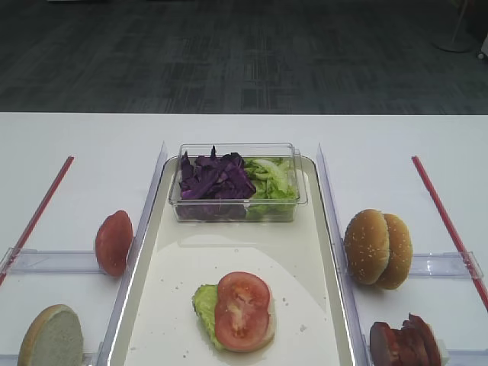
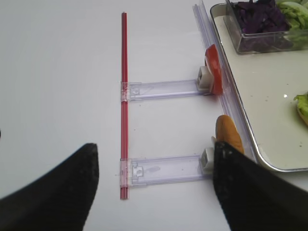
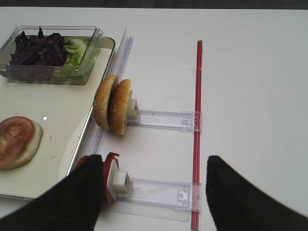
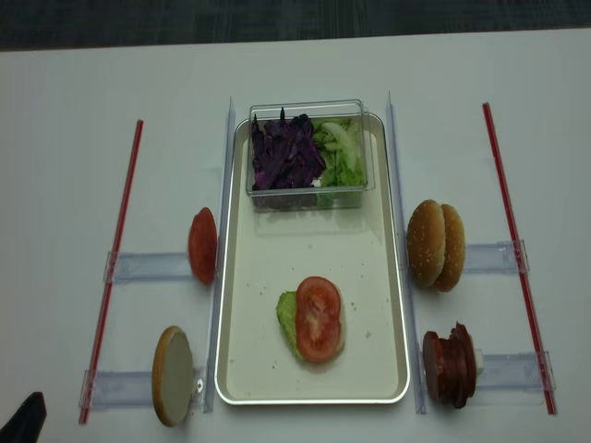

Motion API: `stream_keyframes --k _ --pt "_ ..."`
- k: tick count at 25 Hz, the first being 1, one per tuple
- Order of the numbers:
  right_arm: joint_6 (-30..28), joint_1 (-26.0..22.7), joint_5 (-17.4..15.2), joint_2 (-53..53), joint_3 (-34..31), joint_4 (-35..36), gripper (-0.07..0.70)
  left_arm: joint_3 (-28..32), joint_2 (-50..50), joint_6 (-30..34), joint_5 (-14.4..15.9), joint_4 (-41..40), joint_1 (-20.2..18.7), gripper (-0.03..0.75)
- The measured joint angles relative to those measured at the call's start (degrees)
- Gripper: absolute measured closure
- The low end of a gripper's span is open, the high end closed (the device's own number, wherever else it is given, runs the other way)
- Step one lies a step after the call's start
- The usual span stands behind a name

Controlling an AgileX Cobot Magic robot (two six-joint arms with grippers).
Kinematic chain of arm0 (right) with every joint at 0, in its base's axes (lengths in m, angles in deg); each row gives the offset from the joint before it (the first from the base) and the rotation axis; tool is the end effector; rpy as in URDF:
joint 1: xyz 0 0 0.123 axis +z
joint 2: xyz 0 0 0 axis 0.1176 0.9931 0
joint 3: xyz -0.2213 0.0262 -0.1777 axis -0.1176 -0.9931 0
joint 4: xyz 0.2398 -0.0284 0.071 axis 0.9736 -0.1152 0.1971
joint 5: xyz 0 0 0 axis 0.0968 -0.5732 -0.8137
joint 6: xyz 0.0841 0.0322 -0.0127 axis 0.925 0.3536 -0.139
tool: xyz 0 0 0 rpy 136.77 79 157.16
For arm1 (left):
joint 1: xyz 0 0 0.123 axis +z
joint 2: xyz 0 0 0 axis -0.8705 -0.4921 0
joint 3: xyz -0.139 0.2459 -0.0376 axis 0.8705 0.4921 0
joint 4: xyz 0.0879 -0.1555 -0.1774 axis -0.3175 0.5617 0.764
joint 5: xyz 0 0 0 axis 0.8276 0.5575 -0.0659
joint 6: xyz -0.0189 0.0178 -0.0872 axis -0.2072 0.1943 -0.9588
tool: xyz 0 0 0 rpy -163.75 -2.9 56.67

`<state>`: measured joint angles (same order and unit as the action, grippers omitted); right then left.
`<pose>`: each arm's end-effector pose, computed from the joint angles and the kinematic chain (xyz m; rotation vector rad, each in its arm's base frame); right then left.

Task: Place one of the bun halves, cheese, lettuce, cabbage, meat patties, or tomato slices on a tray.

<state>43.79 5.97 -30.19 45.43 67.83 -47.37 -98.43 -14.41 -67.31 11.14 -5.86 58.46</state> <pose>-0.0085 0.0125 0.2699 -0.0686 2.0874 0.1344 -0.0117 0.0004 0.2663 0.0205 2.1477 -0.0307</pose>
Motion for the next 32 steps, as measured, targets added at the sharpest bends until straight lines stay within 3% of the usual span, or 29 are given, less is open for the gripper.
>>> stream_keyframes --k 32 --pt "0.0 0.0 0.0 0.0 0.0 0.0 0.148 0.0 0.0 0.0 0.0 0.0 0.0 0.24"
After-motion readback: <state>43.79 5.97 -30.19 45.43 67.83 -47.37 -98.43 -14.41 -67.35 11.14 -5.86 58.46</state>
